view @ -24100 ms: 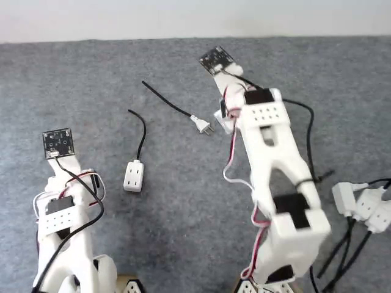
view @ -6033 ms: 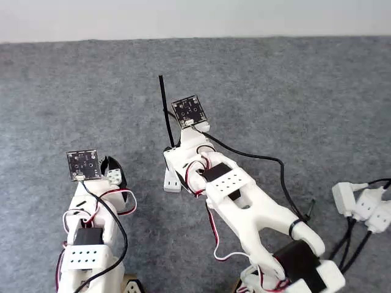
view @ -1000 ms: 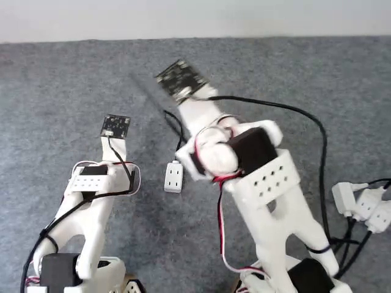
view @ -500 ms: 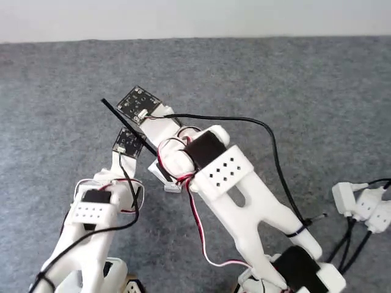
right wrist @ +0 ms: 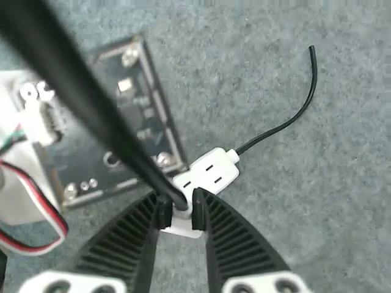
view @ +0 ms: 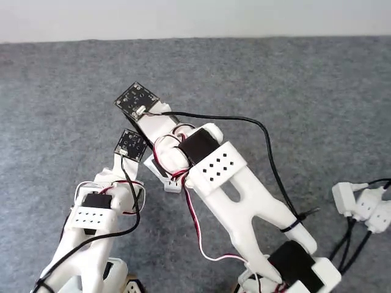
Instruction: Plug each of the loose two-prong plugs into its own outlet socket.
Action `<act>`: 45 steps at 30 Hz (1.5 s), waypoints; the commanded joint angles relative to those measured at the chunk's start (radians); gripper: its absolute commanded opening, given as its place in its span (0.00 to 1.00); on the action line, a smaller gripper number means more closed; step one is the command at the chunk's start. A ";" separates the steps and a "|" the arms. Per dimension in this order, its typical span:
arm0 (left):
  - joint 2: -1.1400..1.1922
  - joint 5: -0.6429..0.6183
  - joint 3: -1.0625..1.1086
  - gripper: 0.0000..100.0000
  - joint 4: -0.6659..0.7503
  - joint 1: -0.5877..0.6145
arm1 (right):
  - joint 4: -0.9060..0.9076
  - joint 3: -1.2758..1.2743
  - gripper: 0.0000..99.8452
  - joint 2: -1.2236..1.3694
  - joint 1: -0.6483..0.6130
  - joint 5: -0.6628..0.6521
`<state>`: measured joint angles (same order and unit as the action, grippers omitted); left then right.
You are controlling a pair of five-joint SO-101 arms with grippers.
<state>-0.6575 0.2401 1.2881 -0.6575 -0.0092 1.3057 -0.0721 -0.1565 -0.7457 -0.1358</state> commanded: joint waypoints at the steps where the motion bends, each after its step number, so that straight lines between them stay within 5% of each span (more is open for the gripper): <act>1: -0.028 0.015 -0.010 0.01 0.020 -0.008 | -0.027 0.008 0.01 -0.005 0.001 0.034; 6: -0.034 -0.095 -0.008 0.01 0.057 0.046 | -0.110 -0.055 0.01 -0.010 0.090 0.198; 11: -0.034 -0.341 0.033 0.01 0.302 0.167 | -0.438 -0.328 0.01 -0.016 0.159 0.354; 17: -0.035 -0.370 0.071 0.01 0.394 0.178 | -0.727 -0.523 0.01 -0.062 0.159 0.382; 45: -0.035 -0.364 0.073 0.01 0.393 0.181 | -0.791 -0.635 0.01 -0.081 0.150 0.379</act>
<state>-0.6667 -0.1204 1.3709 -0.2923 0.1657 0.5294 -0.6966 -0.2025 -0.5923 0.2371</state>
